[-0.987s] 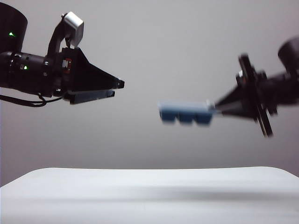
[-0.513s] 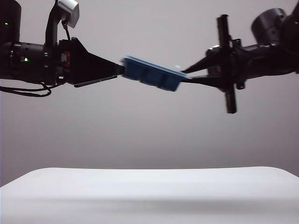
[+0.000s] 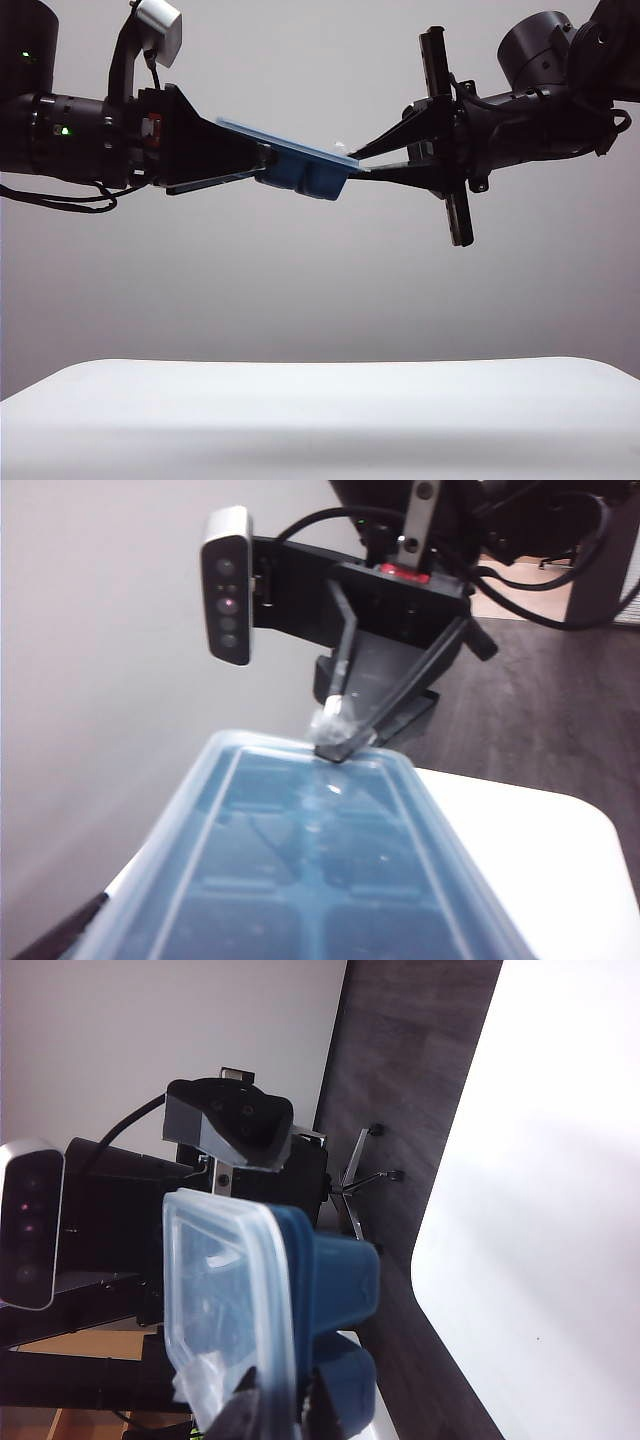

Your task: Pick up the ice cube tray, remove its lid, and then place both the tray and the lid back on the table.

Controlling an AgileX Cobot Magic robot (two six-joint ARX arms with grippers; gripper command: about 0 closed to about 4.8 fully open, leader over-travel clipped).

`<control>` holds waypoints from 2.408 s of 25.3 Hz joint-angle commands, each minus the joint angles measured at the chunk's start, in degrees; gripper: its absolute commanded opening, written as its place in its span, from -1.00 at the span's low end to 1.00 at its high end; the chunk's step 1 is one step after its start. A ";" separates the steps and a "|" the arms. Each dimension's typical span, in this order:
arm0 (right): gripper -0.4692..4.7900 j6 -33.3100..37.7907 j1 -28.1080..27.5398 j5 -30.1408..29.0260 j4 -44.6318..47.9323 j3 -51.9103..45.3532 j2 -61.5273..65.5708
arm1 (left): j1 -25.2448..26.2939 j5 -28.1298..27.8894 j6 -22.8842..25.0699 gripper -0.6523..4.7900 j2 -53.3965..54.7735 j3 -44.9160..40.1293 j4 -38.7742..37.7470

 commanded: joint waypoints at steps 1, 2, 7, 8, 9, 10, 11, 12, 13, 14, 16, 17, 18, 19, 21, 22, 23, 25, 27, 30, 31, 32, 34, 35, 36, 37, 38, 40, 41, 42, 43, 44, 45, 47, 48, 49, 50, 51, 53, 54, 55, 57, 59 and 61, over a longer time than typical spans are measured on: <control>-0.85 0.52 0.68 -0.02 1.62 0.35 -0.17 | -0.11 -0.31 -0.04 1.00 -0.22 0.13 0.13; -0.85 1.05 1.14 0.39 1.64 0.35 -0.15 | -0.76 -0.96 -0.04 1.00 -0.22 0.13 -0.13; -0.85 1.25 2.43 0.61 2.08 0.35 -0.17 | -2.91 -3.32 0.09 0.97 -0.22 0.11 -0.87; -0.85 1.22 2.56 0.66 2.05 0.35 -0.15 | -3.26 -3.93 0.07 0.81 -0.22 0.11 -0.96; -0.85 1.25 2.62 0.63 2.05 0.35 -0.15 | -3.91 -4.44 0.15 0.70 -0.22 0.11 -1.31; -0.85 1.22 2.62 0.57 2.08 0.35 -0.17 | -3.98 -4.85 0.02 0.69 -0.22 0.09 -1.53; -0.85 1.22 2.62 0.26 2.08 0.35 -0.17 | -3.98 -5.05 -0.02 0.69 -0.22 0.09 -1.81; -0.85 1.22 2.62 -0.02 2.05 0.33 -0.17 | -3.98 -5.31 -0.07 0.68 -0.22 0.09 -1.92; -0.85 1.22 2.62 -0.50 2.08 0.33 -0.17 | -3.98 -5.40 -0.04 0.65 -0.22 0.09 -2.25; -0.85 1.20 2.62 -0.72 2.08 0.33 -0.17 | -3.98 -5.38 -0.04 0.53 -0.22 0.09 -2.29; -0.81 1.18 2.62 -0.79 2.10 0.33 -0.17 | -3.98 -5.38 -0.04 0.12 -0.22 0.09 -2.32; -0.81 1.18 2.60 -0.76 2.08 0.33 -0.17 | -3.98 -5.38 -0.04 -0.05 -0.22 0.09 -2.25; -0.81 1.18 2.60 -0.85 2.08 0.33 -0.17 | -3.98 -5.35 -0.04 -0.11 -0.22 0.09 -2.25; -0.81 1.16 2.60 -0.94 2.10 0.33 -0.17 | -3.98 -5.29 -0.04 -0.12 -0.22 0.09 -2.23; -0.76 0.42 2.60 -0.90 2.10 0.33 -0.17 | -3.98 -5.16 -0.04 -0.12 -0.22 0.09 -2.19; -0.55 -0.37 2.60 -0.90 2.19 0.33 -0.17 | -3.98 -5.14 -0.07 -0.12 -0.22 0.09 -2.19; -0.39 -1.25 2.29 -0.96 2.64 0.33 -0.17 | -3.98 -4.66 -0.09 -0.12 -0.22 0.09 -2.19; -0.38 -3.23 1.46 -1.75 3.74 0.33 -0.17 | -3.98 -3.80 -0.09 -0.12 -0.26 0.11 -2.16; -0.38 -4.20 -0.61 -1.88 4.20 0.33 -0.17 | -3.98 -3.76 -0.09 -0.12 -0.35 0.11 -2.14; -0.38 -4.15 -3.52 -4.94 0.57 0.31 -0.22 | -3.87 -3.98 -0.07 -0.12 -0.68 0.11 -0.33; -0.38 -4.11 -3.50 -6.38 -0.46 0.20 -0.24 | -3.87 -5.03 -0.07 -0.12 -0.68 0.13 0.35; -0.38 -4.09 -3.32 -7.23 -1.46 0.20 -0.24 | -3.87 -5.86 -0.04 -0.12 -0.68 0.17 0.42; -0.38 -4.07 -2.25 -9.35 -4.11 0.20 -0.24 | -3.87 -8.35 -0.04 -0.12 -0.63 0.17 0.26; -0.38 -4.04 -2.19 -10.19 -4.72 0.20 -0.24 | -3.87 -8.46 0.00 -0.12 -0.63 0.17 0.28; -0.38 -4.07 -2.19 -10.29 -5.38 0.20 -0.24 | -3.85 -8.44 0.17 -0.12 -0.63 0.17 0.35; -0.38 -4.07 -2.14 -10.23 -5.73 0.20 -0.24 | -3.87 -8.44 0.22 -0.12 -0.63 0.17 0.39; -0.38 -3.76 -2.14 -10.01 -5.73 0.22 -0.24 | -3.87 -8.44 0.22 -0.12 -0.63 0.17 0.28; -0.40 -3.02 -1.81 -9.84 -5.68 0.22 -0.24 | -3.87 -8.41 0.20 -0.12 -0.61 0.17 -0.15; -0.43 -3.02 -1.44 -9.60 -5.68 0.22 -0.24 | -3.98 -8.41 0.20 -0.12 -0.55 0.17 -0.26; -0.43 -3.02 -1.01 -9.35 -5.68 0.24 -0.22 | -3.98 -8.46 0.20 -0.12 -0.52 0.17 -0.24; -0.43 -3.04 -0.22 -8.72 -5.38 0.24 -0.17 | -3.98 -8.87 0.20 -0.12 -0.52 0.17 -0.24; -0.43 -2.99 0.13 -8.11 -4.98 0.26 -0.17 | -3.98 -8.87 0.20 -0.12 -0.52 0.17 -0.26; -0.43 -2.99 0.70 -7.32 -4.26 0.26 -0.17 | -3.98 -8.85 0.20 -0.12 -0.52 0.17 -0.61; -0.43 -2.40 1.33 -6.36 -2.97 0.31 -0.17 | -3.98 -8.83 0.17 -0.12 -0.52 0.15 -1.49; -0.43 -2.38 1.36 -6.01 -2.58 0.31 -0.17 | -4.00 -8.85 0.15 -0.12 -0.52 0.17 -1.84; -0.48 -2.19 1.36 -5.55 -2.25 0.33 -0.17 | -4.00 -8.83 0.15 -0.12 -0.52 0.15 -2.36; -0.49 -2.19 1.33 -5.42 -2.14 0.33 -0.17 | -4.00 -8.85 0.15 -0.12 -0.52 0.15 -2.80; -0.49 -2.16 1.33 -5.33 -2.12 0.33 -0.17 | -3.98 -8.85 0.15 -0.12 -0.52 0.15 -3.10; -0.66 -2.16 1.33 -5.11 -1.90 0.33 -0.17 | -4.00 -8.79 0.15 -0.12 -0.52 0.15 -3.02; -0.70 -2.16 1.33 -4.76 -1.66 0.33 -0.17 | -4.15 -8.46 0.13 -0.12 -0.52 0.15 -3.06; -0.80 -2.16 1.33 -4.11 -0.90 0.33 -0.17 | -4.22 -7.78 0.15 -0.12 -0.52 0.15 -3.06; -0.85 -1.90 1.33 -4.13 0.39 0.33 -0.17 | -4.24 -7.72 0.13 -0.12 -0.52 0.15 -3.06; -0.85 -1.70 1.33 -4.26 0.74 0.33 -0.17 | -4.24 -7.74 0.09 -0.12 -0.52 0.15 -3.06; -0.85 -1.57 1.33 -4.24 1.64 0.37 -0.17 | -4.22 -7.76 0.09 -0.12 -0.52 0.13 -3.10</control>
